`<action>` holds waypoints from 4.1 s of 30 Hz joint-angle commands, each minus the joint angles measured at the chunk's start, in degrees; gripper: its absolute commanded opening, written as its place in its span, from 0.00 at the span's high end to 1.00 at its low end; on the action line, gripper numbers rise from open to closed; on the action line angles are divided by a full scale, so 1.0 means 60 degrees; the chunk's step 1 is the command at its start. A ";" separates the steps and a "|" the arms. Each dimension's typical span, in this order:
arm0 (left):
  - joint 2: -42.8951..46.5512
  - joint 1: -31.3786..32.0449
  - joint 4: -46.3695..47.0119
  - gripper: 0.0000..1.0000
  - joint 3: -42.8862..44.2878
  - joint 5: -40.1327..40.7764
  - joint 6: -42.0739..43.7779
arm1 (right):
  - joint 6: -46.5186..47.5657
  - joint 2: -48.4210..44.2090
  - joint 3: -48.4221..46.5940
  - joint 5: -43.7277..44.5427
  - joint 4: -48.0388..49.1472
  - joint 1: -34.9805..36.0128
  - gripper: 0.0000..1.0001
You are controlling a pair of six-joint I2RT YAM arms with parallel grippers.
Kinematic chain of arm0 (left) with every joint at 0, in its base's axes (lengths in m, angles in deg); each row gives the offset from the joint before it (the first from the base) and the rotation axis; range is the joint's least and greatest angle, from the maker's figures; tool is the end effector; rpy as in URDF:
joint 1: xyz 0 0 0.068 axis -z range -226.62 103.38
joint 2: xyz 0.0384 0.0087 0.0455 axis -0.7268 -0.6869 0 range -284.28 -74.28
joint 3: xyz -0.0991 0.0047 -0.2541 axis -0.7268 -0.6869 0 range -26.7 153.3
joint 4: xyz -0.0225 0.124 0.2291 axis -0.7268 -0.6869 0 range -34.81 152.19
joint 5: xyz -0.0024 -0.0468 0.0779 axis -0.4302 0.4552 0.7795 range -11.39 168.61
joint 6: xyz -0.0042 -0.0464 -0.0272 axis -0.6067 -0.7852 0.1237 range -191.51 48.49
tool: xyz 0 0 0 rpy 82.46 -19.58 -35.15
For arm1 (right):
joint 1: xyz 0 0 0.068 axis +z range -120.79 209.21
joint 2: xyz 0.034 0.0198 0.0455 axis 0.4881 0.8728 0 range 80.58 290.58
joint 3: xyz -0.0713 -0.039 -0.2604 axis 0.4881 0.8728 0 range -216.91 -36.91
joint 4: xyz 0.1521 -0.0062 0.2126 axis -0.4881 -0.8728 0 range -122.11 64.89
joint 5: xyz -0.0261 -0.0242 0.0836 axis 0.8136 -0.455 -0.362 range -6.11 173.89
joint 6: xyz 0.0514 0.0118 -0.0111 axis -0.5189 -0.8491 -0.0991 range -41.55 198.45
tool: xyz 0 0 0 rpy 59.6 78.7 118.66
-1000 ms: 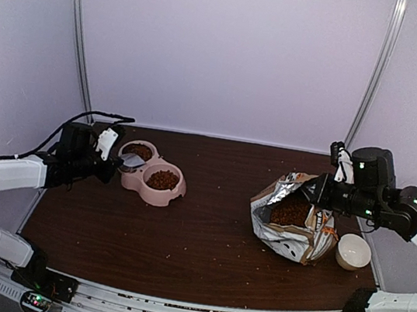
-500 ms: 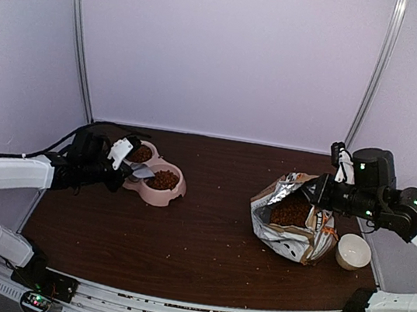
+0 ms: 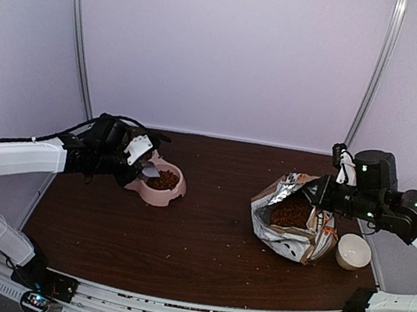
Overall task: Serve the pet food
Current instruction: Place the spatula at the center of the board, then close the seal on the pet food bag with both arms.
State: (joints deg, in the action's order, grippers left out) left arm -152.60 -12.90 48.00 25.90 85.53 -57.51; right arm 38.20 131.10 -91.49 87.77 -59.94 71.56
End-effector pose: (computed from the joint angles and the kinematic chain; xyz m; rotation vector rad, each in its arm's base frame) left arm 0.2496 -0.1614 0.2495 0.8562 2.0936 -0.0462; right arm 0.1394 0.1238 0.3385 0.0020 2.2082 0.7722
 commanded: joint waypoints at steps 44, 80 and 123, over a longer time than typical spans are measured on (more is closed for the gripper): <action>-0.0861 0.4649 0.4375 0.99 -0.2378 -0.0400 -0.3865 | -0.0101 -0.0203 0.0778 -0.1062 0.1216 -0.0290 1.00; 0.3116 0.4693 0.1670 0.36 -0.2425 0.1258 -0.4879 | 0.2714 0.1101 -0.1919 -0.5183 -0.0450 0.1206 1.00; 0.0828 0.6770 0.2304 0.60 0.0832 0.0142 -0.3163 | 0.3168 0.4851 -0.3605 -0.6854 0.1812 0.0852 1.00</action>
State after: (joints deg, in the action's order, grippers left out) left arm -146.59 27.79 56.94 29.46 82.66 -78.58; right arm 57.10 159.93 -110.82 47.86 -56.40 76.81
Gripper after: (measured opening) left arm 0.485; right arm 0.004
